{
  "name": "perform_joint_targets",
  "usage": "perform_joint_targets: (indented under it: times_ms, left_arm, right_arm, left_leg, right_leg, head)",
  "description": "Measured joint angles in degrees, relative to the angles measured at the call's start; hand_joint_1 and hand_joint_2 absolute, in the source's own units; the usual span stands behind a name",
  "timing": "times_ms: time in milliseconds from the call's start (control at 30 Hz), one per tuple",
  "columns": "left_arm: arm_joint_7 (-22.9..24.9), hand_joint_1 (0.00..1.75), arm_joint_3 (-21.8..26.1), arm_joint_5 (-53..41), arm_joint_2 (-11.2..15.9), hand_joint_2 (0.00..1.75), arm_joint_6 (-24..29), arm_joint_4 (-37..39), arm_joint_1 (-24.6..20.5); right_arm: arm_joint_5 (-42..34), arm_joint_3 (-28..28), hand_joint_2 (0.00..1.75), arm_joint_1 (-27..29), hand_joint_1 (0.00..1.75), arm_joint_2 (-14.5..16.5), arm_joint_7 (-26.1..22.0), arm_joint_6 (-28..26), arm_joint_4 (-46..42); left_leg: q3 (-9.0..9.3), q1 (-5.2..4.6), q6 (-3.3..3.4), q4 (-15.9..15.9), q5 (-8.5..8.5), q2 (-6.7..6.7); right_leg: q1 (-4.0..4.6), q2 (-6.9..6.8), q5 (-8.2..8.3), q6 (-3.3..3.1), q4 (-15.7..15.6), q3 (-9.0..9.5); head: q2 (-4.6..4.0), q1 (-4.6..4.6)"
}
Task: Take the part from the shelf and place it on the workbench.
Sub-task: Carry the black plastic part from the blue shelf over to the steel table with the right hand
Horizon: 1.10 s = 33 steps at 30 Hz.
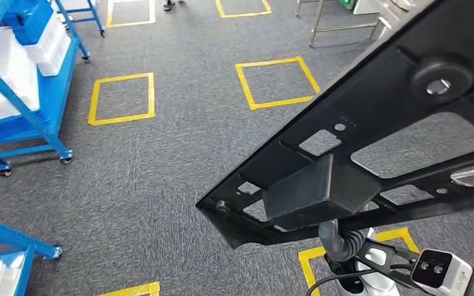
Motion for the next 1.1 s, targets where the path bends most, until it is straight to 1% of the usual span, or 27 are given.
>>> perform_joint_targets:
  times_ms: [33,100,133,167,233,267,300,333,367,400,467,500,533,600,633,700,733,767,800,833,867,900,967,1000,1033,1067,1100]
  left_arm:
    - [-0.04,0.00,0.00,0.00,0.00,1.75,-0.02,0.00,-0.07]
    - [-0.09,0.00,0.00,0.03,-0.01,1.75,-0.08,0.00,-0.32]
    - [-0.10,0.00,0.00,0.03,-0.01,1.75,-0.12,0.00,-0.44]
    - [-0.11,0.00,0.01,0.03,-0.02,1.75,-0.18,0.00,-0.48]
    - [-0.14,0.00,0.01,0.00,-0.03,1.75,-0.26,0.00,-0.33]
    - [-0.16,0.00,0.02,0.00,-0.03,1.75,-0.28,0.00,-0.20]
    - [-0.19,0.00,0.03,0.02,-0.03,1.75,-0.30,0.00,-0.10]
    - [-0.21,0.00,0.04,0.02,-0.02,1.75,-0.32,0.00,-0.07]
    - [-0.23,0.00,0.04,0.03,-0.02,1.75,-0.34,0.00,-0.11]
    - [-0.24,0.00,0.05,0.03,-0.03,1.75,-0.37,0.00,-0.18]
    - [-0.24,0.00,0.05,0.02,-0.04,1.75,-0.40,0.00,-0.28]
    - [-0.25,0.00,0.05,0.02,-0.05,1.75,-0.42,0.00,-0.29]
    - [-0.25,0.00,0.05,0.02,-0.06,1.75,-0.43,0.00,-0.31]
    - [-0.26,0.00,0.05,0.04,-0.09,1.75,-0.46,0.02,-0.43]
    - [-0.27,0.00,0.05,0.03,-0.11,1.75,-0.47,0.02,-0.55]
    - [-0.28,0.00,0.05,0.02,-0.14,1.75,-0.49,0.03,-0.63]
    - [-0.30,0.00,0.05,-0.01,-0.14,1.75,-0.50,0.04,-0.56]
    - [-0.31,0.00,0.06,-0.01,-0.14,1.75,-0.51,0.04,-0.42]
    - [-0.32,0.00,0.07,-0.01,-0.14,1.75,-0.52,0.04,-0.27]
    - [-0.33,0.00,0.08,0.02,-0.14,1.75,-0.52,0.04,-0.14]
    - [-0.33,0.00,0.08,0.03,-0.14,1.75,-0.52,0.04,-0.06]
    - [-0.33,0.00,0.09,0.03,-0.14,1.75,-0.52,0.04,-0.03]
    - [-0.33,0.00,0.09,0.01,-0.13,1.75,-0.54,0.04,-0.06]
    - [-0.33,0.00,0.09,-0.01,-0.13,1.75,-0.56,0.04,-0.06]
    - [-0.33,0.00,0.09,-0.01,-0.13,1.75,-0.57,0.04,-0.08]
    - [-0.33,0.00,0.09,-0.02,-0.13,1.75,-0.57,0.04,-0.13]
    - [-0.33,0.00,0.09,0.04,-0.14,1.75,-0.59,0.05,-0.19]
  right_arm:
    - [-0.05,0.01,1.75,0.01,1.75,0.03,0.00,0.01,0.00]
    - [-0.14,0.01,1.75,0.10,1.75,0.05,-0.01,0.03,0.00]
    - [-0.18,0.01,1.75,0.13,1.75,0.05,-0.01,0.04,0.00]
    - [-0.20,0.01,1.75,0.13,1.75,0.05,-0.01,0.04,0.01]
    - [-0.21,0.01,1.75,0.14,1.75,0.05,-0.01,0.03,0.04]
    - [-0.16,0.01,1.75,0.19,1.75,0.05,-0.01,0.03,0.07]
    - [-0.09,0.01,1.75,0.29,1.75,0.05,-0.01,0.02,0.08]
    - [-0.02,0.01,1.75,0.39,1.75,0.06,-0.01,0.02,0.09]
    - [0.05,0.01,1.75,0.46,1.75,0.06,-0.01,0.02,0.08]
    - [0.12,0.01,1.75,0.51,1.75,0.06,-0.01,0.02,0.07]
    - [0.27,0.01,1.75,0.52,1.75,0.08,-0.01,0.02,-0.01]
    - [0.36,0.01,1.75,0.52,1.75,0.09,-0.01,0.02,-0.05]
    - [0.40,0.00,1.75,0.52,1.75,0.11,-0.01,0.01,-0.08]
    - [0.37,-0.01,1.75,0.54,1.75,0.14,-0.02,-0.02,-0.10]
    - [0.30,-0.02,1.75,0.55,1.75,0.14,-0.02,-0.03,-0.10]
    - [0.16,-0.03,1.75,0.50,1.75,0.20,-0.03,-0.03,-0.08]
    - [0.10,-0.04,1.75,0.50,1.75,0.26,-0.02,-0.02,-0.04]
    - [0.06,-0.05,1.75,0.51,1.75,0.32,-0.01,0.00,0.02]
    - [0.04,-0.05,1.75,0.58,1.75,0.37,-0.01,0.03,0.08]
    - [0.02,-0.05,1.75,0.65,1.75,0.38,-0.01,0.07,0.13]
    - [0.02,-0.05,1.75,0.72,1.75,0.38,-0.01,0.11,0.17]
    - [0.01,-0.06,1.75,0.78,1.75,0.38,-0.01,0.14,0.20]
    - [-0.02,-0.08,1.75,0.81,1.75,0.39,-0.01,0.17,0.22]
    - [-0.03,-0.09,1.75,0.81,1.75,0.40,-0.01,0.17,0.22]
    - [-0.04,-0.10,1.75,0.83,1.75,0.41,-0.01,0.17,0.22]
    - [-0.05,-0.13,1.75,0.87,1.75,0.42,-0.01,0.17,0.22]
    - [-0.05,-0.17,1.75,0.94,1.75,0.42,-0.01,0.17,0.22]
  left_leg:
    - [0.25,-0.06,0.22,-0.61,-0.13,-0.33]
    - [0.42,-0.17,0.94,-0.98,0.17,0.85]
    - [0.51,-0.20,1.38,-1.23,0.35,1.49]
    - [0.57,-0.19,1.77,-1.49,0.52,2.18]
    - [0.62,-0.36,2.26,-1.74,0.59,3.64]
    - [0.60,-0.49,2.37,-1.72,0.54,4.42]
    - [0.59,-0.61,2.43,-1.71,0.48,5.20]
    - [0.61,-0.71,2.46,-1.71,0.40,6.00]
    - [0.68,-0.79,2.46,-1.70,0.31,6.72]
    - [0.83,-0.85,2.41,-1.70,0.20,7.39]
    - [1.20,-1.08,2.10,-1.67,-0.13,8.55]
    - [1.34,-1.21,1.87,-1.64,-0.28,9.06]
    - [1.46,-1.31,1.61,-1.64,-0.43,9.62]
    - [1.70,-1.42,1.10,-1.78,-0.70,10.84]
    - [1.78,-1.35,0.81,-1.50,-1.08,10.50]
    - [0.49,-1.09,0.33,1.99,-3.39,7.69]
    - [-1.00,-0.89,0.16,5.46,-5.16,5.83]
    - [-2.98,-0.79,0.02,9.51,-6.90,4.74]
    - [-4.79,-0.72,-0.12,12.91,-7.90,4.25]
    - [-5.93,-0.64,-0.23,14.70,-7.86,4.06]
    - [-6.09,-0.55,-0.30,14.28,-6.68,3.95]
    - [-5.20,-0.43,-0.34,11.60,-4.53,3.70]
    - [-2.13,-0.07,-0.35,3.66,-0.42,1.33]
    - [-1.03,0.03,-0.26,0.85,0.60,0.13]
    - [-0.48,0.05,-0.08,-0.61,0.85,-0.75]
    - [-0.36,-0.05,0.19,-0.95,0.67,-0.82]
    - [-0.32,-0.09,0.57,-1.02,0.81,-0.14]
  right_leg:
    - [-0.04,0.62,0.09,0.38,0.05,-0.23]
    - [-0.28,1.38,0.29,1.12,-0.02,-0.56]
    - [-0.27,0.48,-0.08,1.40,0.48,-0.85]
    - [-0.21,-1.06,-1.05,1.62,1.92,-1.57]
    - [-0.10,-4.71,-4.52,1.93,8.20,-4.55]
    - [-0.14,-5.56,-6.21,2.07,12.07,-6.44]
    - [-0.20,-5.95,-7.18,2.14,15.05,-7.88]
    - [-0.23,-6.16,-7.08,2.13,16.13,-8.38]
    - [-0.22,-6.36,-5.93,2.04,14.83,-7.66]
    - [-0.13,-6.89,-4.08,1.83,11.44,-5.81]
    - [0.43,-9.54,-1.18,1.06,3.42,-1.50]
    - [0.77,-10.54,-0.58,0.66,0.91,-0.21]
    - [1.07,-10.98,-0.54,0.33,-0.17,0.22]
    - [1.08,-9.55,-0.36,-0.20,-0.58,0.19]
    - [0.89,-8.80,-0.16,-0.49,-0.92,0.34]
    - [0.43,-7.45,0.27,-1.15,-1.55,0.73]
    - [0.40,-6.79,0.35,-1.31,-1.62,0.78]
    - [0.38,-6.03,0.39,-1.43,-1.58,0.77]
    - [0.38,-5.16,0.39,-1.45,-1.54,0.78]
    - [0.38,-4.26,0.38,-1.44,-1.49,0.83]
    - [0.37,-3.37,0.35,-1.39,-1.43,0.91]
    - [0.33,-2.52,0.28,-1.28,-1.32,1.01]
    - [0.30,-1.04,-0.01,-0.81,-0.79,0.94]
    - [0.23,-0.35,-0.10,-0.45,-0.48,0.70]
    - [0.17,0.30,-0.14,-0.06,-0.28,0.39]
    - [0.08,0.96,-0.06,0.36,-0.20,0.11]
    - [-0.05,1.55,0.08,0.76,-0.30,-0.08]
  head:
    - [0.00,0.00]
    - [0.00,0.00]
    - [0.00,0.01]
    - [0.00,0.00]
    - [0.00,0.01]
    - [0.00,0.01]
    - [0.00,0.01]
    - [0.00,0.01]
    - [0.00,0.00]
    - [0.00,0.00]
    - [0.00,0.00]
    - [0.00,0.01]
    - [0.00,0.02]
    - [0.00,0.01]
    - [0.00,0.00]
    - [0.00,-0.01]
    - [0.00,-0.01]
    - [0.00,-0.01]
    - [0.00,0.00]
    - [0.00,0.00]
    - [0.00,0.00]
    - [0.00,0.00]
    - [0.00,0.00]
    - [0.00,0.00]
    - [0.00,0.00]
    - [0.00,0.00]
    - [0.00,0.00]
